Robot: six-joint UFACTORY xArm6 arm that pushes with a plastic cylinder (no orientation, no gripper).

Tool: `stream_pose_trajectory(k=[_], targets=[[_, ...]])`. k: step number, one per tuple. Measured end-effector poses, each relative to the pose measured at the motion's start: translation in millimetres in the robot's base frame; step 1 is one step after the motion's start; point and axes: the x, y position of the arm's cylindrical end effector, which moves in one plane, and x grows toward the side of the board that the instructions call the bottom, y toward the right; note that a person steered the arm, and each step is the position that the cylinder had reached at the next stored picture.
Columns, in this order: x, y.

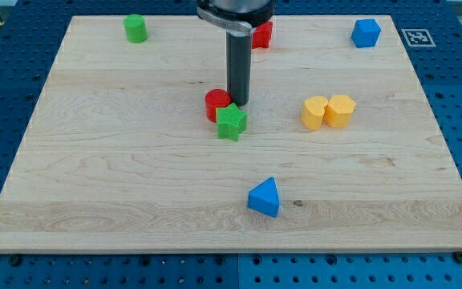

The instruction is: Place the red circle at the bottom side of the green circle

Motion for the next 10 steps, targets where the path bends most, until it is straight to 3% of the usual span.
stream_pose_trajectory(k=[3, 5, 7, 10], targets=[[7.8, -25.3], [-25.3, -74.0], [-22.2, -120.5], [-22.2, -102.2]])
